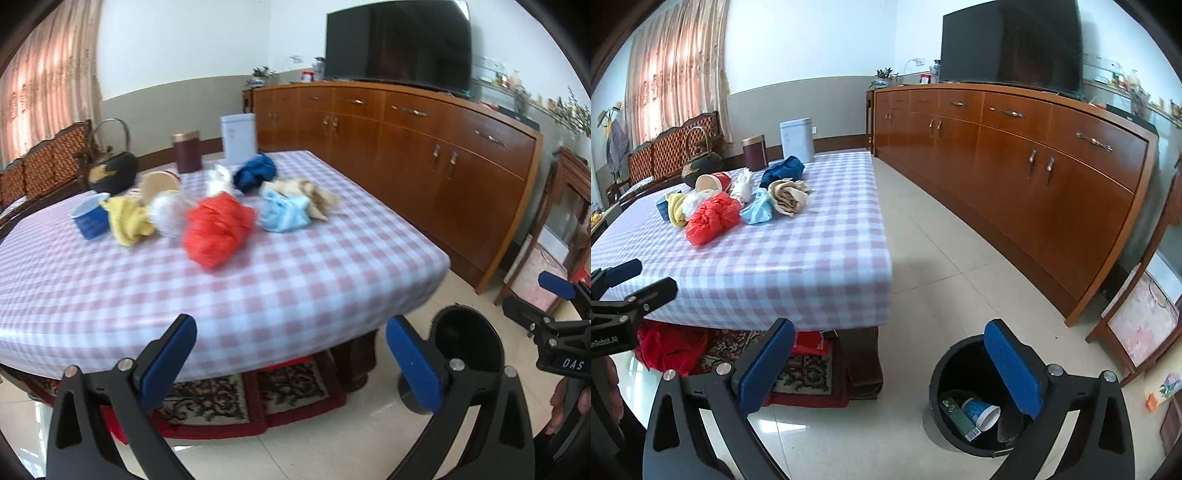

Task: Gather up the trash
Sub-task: 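Return both tools to the table and approach the red bag and beige cloth, then grasp the red plastic bag with the left gripper while the right grasps the beige cloth bundle, then carry the red bag and beige bundle to the bucket and release both inside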

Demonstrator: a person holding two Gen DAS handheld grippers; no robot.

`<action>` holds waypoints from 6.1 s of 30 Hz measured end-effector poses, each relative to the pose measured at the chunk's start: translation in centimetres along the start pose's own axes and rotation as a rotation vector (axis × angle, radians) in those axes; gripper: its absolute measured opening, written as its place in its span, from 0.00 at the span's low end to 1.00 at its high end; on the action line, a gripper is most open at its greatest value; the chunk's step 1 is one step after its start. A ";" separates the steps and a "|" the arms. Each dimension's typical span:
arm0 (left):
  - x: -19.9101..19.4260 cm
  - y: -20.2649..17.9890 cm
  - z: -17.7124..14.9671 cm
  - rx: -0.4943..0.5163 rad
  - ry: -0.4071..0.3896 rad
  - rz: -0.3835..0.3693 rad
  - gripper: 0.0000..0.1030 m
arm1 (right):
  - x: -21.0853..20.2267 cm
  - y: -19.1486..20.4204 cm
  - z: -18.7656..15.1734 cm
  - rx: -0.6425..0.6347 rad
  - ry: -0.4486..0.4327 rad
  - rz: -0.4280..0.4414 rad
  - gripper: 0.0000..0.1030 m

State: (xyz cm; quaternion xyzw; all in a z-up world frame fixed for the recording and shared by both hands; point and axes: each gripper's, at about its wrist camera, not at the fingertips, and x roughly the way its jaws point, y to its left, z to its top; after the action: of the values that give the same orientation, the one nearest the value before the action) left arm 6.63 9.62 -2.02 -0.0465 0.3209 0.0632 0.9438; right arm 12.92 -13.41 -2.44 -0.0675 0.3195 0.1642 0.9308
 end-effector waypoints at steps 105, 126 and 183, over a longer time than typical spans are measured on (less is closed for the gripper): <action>4.8 -0.7 5.6 0.026 -0.008 -0.112 0.30 | 3.4 2.1 6.5 -0.013 -0.057 0.090 0.14; 5.2 -11.2 4.9 0.152 0.017 -0.301 0.30 | -1.6 -7.9 1.5 0.100 -0.050 -0.099 0.14; 9.7 -19.8 -3.6 0.291 0.192 -0.295 1.00 | 3.9 -18.4 -10.5 0.167 0.198 -0.149 1.00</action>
State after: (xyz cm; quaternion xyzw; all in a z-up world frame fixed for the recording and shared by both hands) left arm 15.06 -9.53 -9.87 0.0378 0.4047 -0.1271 0.9048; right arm 16.25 -32.02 -12.70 -0.0293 0.4164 0.0601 0.9067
